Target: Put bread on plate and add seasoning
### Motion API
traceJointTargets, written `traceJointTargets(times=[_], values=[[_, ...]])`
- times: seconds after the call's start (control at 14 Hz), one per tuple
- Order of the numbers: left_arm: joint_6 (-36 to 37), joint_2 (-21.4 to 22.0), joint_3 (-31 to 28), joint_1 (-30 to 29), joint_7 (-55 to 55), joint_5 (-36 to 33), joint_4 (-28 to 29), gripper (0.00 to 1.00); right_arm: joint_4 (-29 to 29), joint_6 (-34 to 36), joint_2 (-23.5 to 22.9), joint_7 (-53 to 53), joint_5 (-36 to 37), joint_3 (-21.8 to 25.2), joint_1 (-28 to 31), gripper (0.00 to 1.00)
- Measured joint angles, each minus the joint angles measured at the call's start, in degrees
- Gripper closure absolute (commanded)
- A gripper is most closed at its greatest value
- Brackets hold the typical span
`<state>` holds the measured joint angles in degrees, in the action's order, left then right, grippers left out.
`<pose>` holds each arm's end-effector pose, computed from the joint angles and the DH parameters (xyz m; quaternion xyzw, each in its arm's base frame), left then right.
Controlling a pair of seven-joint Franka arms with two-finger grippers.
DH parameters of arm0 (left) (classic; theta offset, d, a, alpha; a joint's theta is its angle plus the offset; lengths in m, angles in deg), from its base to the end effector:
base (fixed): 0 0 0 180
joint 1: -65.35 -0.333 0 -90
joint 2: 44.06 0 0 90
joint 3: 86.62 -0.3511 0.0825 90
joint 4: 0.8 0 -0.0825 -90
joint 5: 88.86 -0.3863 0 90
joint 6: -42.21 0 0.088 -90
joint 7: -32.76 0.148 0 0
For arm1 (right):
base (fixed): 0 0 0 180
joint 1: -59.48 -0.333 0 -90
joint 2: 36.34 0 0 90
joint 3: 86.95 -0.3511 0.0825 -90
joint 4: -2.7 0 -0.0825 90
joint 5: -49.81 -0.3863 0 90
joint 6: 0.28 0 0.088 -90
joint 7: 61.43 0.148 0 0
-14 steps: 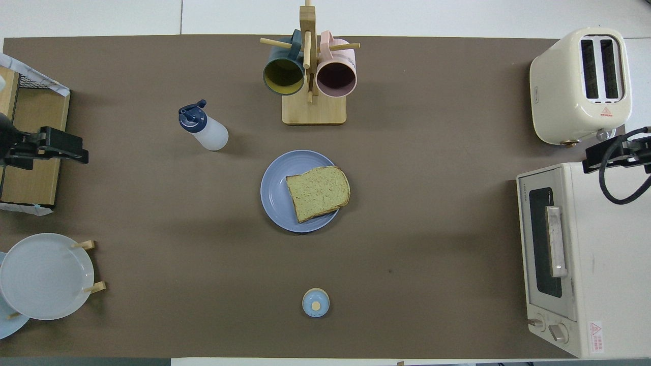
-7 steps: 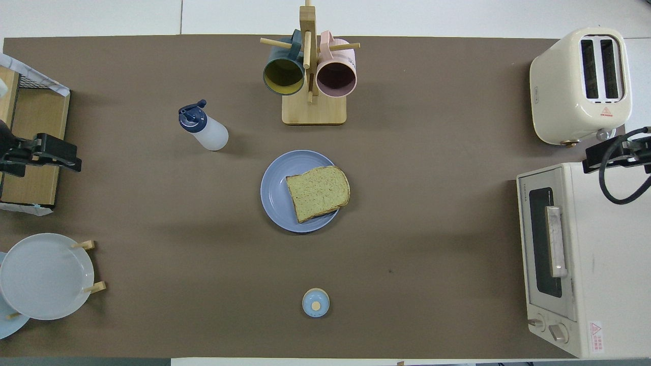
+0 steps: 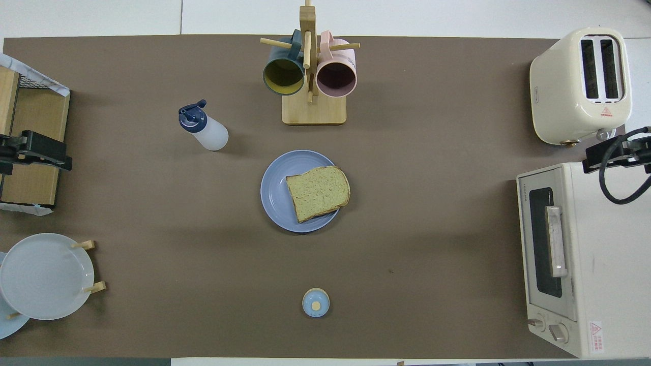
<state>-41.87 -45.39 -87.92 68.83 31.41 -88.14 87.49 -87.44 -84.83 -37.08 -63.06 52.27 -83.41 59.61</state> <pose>0.5492 -0.0230 0.6114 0.9988 -0.0076 -0.0485 0.0045 0.5442 -0.0414 0.6029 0.9981 -0.0186 -0.0561 0.0193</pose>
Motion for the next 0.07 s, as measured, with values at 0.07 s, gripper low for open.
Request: traceJointTargets(times=[0.07], values=[[-0.1,0.0,0.0,0.0,0.0,0.0,0.0,0.0,0.0,0.0,0.0,0.0,0.0,0.0,0.0,0.0]])
